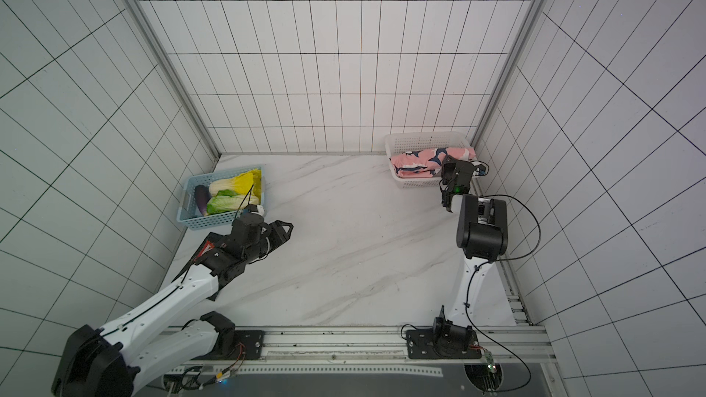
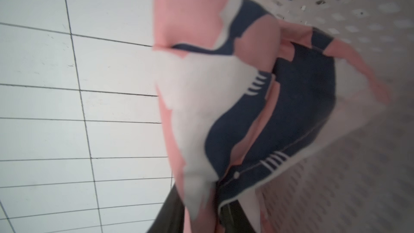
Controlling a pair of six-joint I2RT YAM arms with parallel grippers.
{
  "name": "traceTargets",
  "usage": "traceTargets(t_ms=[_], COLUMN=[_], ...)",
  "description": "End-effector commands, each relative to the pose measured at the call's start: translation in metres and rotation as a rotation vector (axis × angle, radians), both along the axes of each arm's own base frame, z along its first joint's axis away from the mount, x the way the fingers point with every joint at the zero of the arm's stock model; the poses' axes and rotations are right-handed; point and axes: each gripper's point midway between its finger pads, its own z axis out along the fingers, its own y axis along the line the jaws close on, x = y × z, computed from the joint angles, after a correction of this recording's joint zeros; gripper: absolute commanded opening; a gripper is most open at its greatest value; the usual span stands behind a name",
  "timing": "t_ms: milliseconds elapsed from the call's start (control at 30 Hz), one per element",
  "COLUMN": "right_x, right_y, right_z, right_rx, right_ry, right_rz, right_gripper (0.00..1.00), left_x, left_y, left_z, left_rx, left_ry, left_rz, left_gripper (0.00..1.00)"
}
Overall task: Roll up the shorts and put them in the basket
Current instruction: Place the shorts in the bin, then reset both arms
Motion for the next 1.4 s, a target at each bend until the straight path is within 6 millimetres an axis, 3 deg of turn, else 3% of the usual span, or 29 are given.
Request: traceTargets(t_ms=[0, 200, 433, 533, 667, 767, 800, 833, 933, 1033, 1167, 1267, 1367], right_x=[-0.008, -0.038, -0.069, -0.071, -0.082, -0.1, -0.108, -0.115, -0.143, -0.169, -0.198, -0.215, -0.225], right_y=[-0.006, -0.013, -0.004, 0.009, 0.043, 0.07, 0.08, 0.086, 0.102, 0.101, 0.072, 0.045, 0.029], right_z=[-0.006, 0.024, 0.057, 0.06, 0.071, 0.08, 0.084, 0.086, 0.09, 0.087, 0.076, 0.06, 0.044], right_rx=[-0.04, -0.148, -0.294, -0.322, -0.415, -0.57, -0.616, -0.653, -0.781, -0.885, -0.993, -1.089, -1.184], right_ry=[0.063, 0.096, 0.172, 0.175, 0.152, 0.187, 0.19, 0.195, 0.211, 0.241, 0.333, 0.413, 0.429], right_rz=[-0.005, 0.011, 0.087, 0.168, 0.302, 0.4, 0.432, 0.451, 0.504, 0.488, 0.378, 0.27, 0.198], right_gripper=[0.48, 0.53, 0.54, 0.54, 0.56, 0.68, 1.0, 0.99, 0.99, 0.99, 0.99, 0.99, 0.99], left_x=[0.002, 0.002, 0.003, 0.003, 0.005, 0.01, 0.013, 0.016, 0.032, 0.051, 0.074, 0.084, 0.09], left_y=[0.003, -0.001, -0.004, -0.006, -0.011, -0.015, -0.015, -0.014, -0.011, 0.004, 0.042, 0.081, 0.121], left_z=[0.0, 0.0, 0.003, 0.005, 0.013, 0.023, 0.026, 0.029, 0.048, 0.068, 0.094, 0.101, 0.094], left_rx=[0.001, -0.018, -0.038, -0.045, -0.025, 0.016, 0.035, 0.059, 0.171, 0.328, 0.565, 0.669, 0.752], left_ry=[-0.007, -0.006, -0.019, -0.025, -0.056, -0.073, -0.071, -0.073, -0.102, -0.138, -0.227, -0.291, -0.352], left_rz=[0.014, 0.006, -0.003, -0.012, -0.036, -0.046, -0.043, -0.037, -0.041, 0.001, 0.077, 0.147, 0.227], left_gripper=[0.59, 0.59, 0.59, 0.59, 0.64, 0.74, 0.79, 0.97, 0.98, 0.98, 0.98, 0.98, 0.98])
